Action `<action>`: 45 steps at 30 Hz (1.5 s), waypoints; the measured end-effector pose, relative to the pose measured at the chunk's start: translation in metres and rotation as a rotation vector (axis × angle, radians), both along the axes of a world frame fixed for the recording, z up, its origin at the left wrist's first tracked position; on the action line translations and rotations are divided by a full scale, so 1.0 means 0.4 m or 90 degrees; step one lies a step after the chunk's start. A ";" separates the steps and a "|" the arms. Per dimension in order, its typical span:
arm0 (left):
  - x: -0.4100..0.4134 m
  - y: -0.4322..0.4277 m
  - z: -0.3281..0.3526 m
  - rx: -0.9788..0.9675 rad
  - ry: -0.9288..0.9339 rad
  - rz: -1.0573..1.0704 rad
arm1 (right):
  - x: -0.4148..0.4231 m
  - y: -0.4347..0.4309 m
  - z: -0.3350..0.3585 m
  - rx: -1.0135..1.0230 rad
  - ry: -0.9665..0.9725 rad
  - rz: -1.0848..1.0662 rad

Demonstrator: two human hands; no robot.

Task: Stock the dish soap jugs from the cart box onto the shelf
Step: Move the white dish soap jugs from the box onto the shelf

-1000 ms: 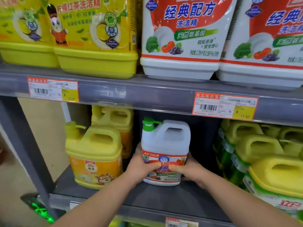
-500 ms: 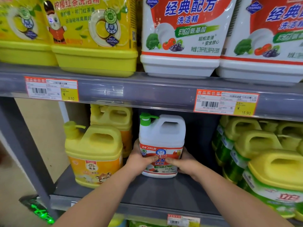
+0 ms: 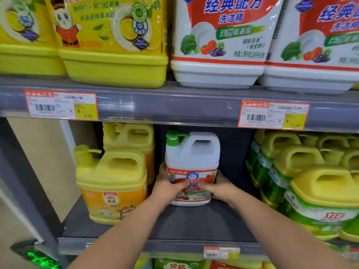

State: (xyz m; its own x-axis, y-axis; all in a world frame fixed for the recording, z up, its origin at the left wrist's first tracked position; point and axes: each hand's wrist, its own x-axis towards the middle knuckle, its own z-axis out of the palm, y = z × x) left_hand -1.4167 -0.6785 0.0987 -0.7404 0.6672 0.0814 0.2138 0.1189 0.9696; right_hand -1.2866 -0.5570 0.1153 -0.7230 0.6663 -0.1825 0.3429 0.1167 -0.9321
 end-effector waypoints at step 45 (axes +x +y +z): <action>1.531 -0.279 -0.017 -0.154 0.883 -0.711 | 1.698 -0.763 -0.003 0.290 -0.711 -0.483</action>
State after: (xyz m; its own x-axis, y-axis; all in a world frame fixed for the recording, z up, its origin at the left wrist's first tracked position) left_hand -0.8041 -0.7899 0.0920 0.5380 0.8427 0.0216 0.8426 -0.5383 0.0165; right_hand -0.6074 -0.8620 0.1141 0.2072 0.9752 -0.0774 0.9749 -0.2125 -0.0671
